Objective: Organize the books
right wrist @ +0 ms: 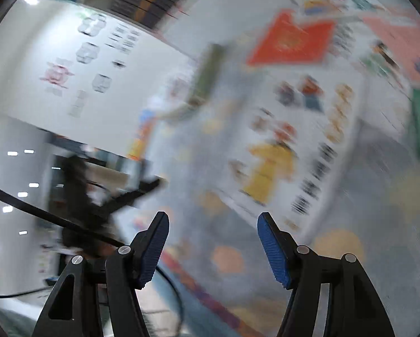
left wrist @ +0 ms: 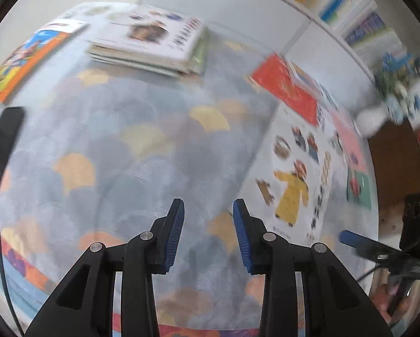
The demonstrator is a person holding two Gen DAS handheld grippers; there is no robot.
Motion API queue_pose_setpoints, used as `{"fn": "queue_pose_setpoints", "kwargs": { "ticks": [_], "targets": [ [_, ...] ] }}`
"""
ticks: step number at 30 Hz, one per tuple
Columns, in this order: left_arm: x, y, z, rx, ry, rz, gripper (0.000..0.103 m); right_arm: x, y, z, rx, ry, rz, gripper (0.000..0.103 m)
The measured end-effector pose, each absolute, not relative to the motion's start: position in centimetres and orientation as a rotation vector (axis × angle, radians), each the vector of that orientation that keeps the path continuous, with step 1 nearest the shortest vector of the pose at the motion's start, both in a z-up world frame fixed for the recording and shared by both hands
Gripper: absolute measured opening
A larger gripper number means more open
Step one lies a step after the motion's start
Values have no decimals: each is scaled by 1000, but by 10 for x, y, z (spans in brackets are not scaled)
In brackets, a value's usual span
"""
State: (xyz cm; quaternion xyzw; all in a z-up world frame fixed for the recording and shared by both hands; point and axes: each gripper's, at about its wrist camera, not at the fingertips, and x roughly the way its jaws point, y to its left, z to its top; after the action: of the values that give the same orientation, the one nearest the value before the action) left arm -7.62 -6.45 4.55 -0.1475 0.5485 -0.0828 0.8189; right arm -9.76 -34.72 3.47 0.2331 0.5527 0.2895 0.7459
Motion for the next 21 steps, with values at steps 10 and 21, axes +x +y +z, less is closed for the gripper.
{"fn": "queue_pose_setpoints", "kwargs": {
  "ticks": [10, 21],
  "targets": [
    [-42, -129, 5, -192, 1260, -225, 32, -114, -348, -9, 288, 1221, 293, 35],
    [-79, -97, 19, -732, 1188, -560, 33, -112, -378, -22, 456, 1228, 355, 36]
  ]
}}
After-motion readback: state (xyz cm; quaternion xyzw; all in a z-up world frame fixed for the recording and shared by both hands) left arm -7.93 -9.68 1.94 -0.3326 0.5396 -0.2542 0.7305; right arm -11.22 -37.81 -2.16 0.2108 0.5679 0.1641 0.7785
